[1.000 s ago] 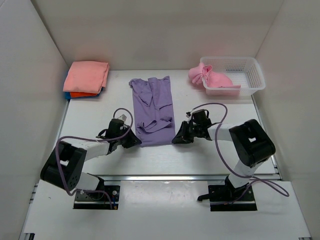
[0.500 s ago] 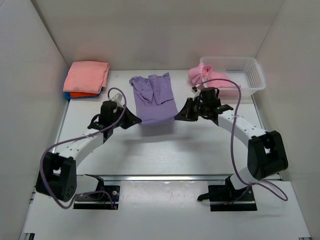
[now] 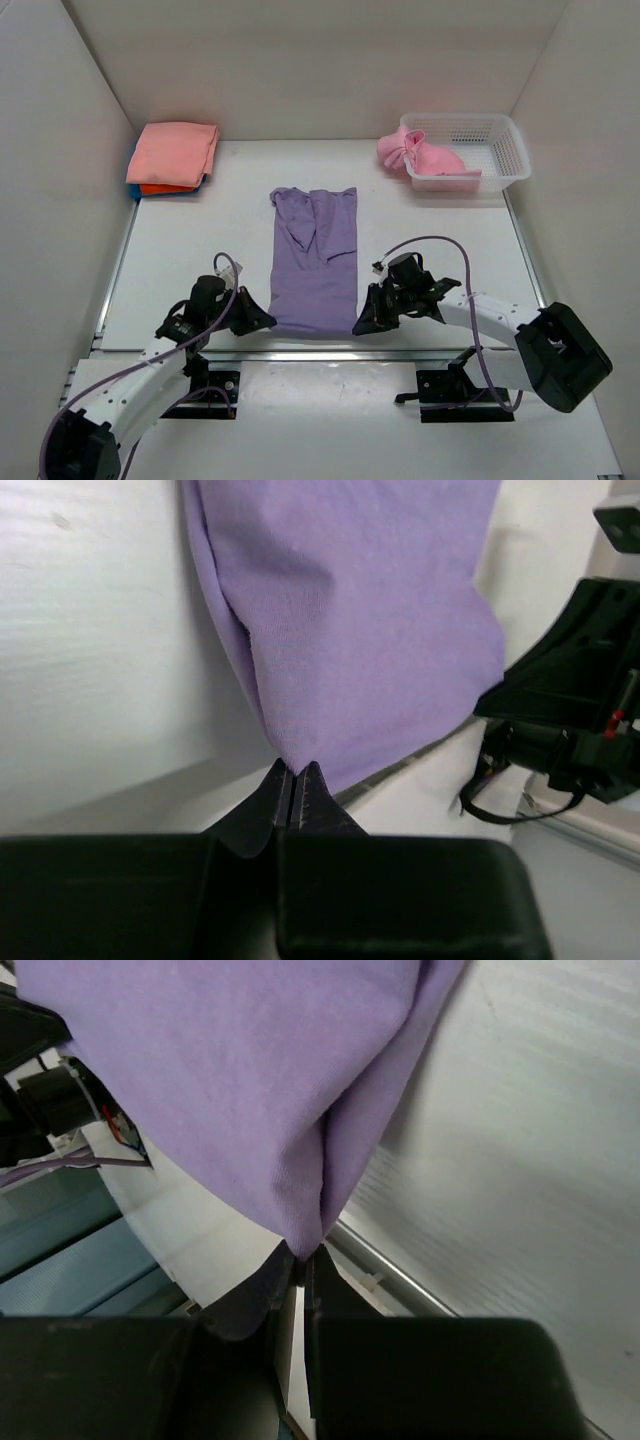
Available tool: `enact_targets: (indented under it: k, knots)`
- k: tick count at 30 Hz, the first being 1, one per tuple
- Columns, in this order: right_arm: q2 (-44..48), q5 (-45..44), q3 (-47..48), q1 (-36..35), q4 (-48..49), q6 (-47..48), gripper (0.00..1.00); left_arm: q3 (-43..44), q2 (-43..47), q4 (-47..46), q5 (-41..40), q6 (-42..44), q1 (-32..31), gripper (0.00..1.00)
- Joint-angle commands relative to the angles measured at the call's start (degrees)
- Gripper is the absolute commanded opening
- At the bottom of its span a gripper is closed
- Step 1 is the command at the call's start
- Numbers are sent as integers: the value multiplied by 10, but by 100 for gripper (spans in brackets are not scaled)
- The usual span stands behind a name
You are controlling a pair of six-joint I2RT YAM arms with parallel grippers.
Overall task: Fold and stack the t-shirts
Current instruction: Fold the long partially folded tshirt into a neat square
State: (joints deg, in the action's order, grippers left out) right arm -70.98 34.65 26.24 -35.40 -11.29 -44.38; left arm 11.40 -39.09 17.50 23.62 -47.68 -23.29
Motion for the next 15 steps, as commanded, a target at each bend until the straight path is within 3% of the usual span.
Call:
enact_targets:
  k: [1, 7, 11, 13, 15]
  knots:
    - [23, 10, -7, 9, 0, -16, 0, -19, 30, 36, 2, -27, -5, 0]
    - [-35, 50, 115, 75, -64, 51, 0, 67, -58, -18, -8, -9, 20, 0]
    - [-133, 72, 245, 133, -101, 98, 0, 231, -222, -54, 11, 45, 80, 0]
    - [-211, 78, 350, 160, -113, 125, 0, 311, -348, -81, 30, 72, 110, 0]
    - [-282, 82, 448, 189, -135, 140, 0, 450, -452, -84, 33, 99, 133, 0]
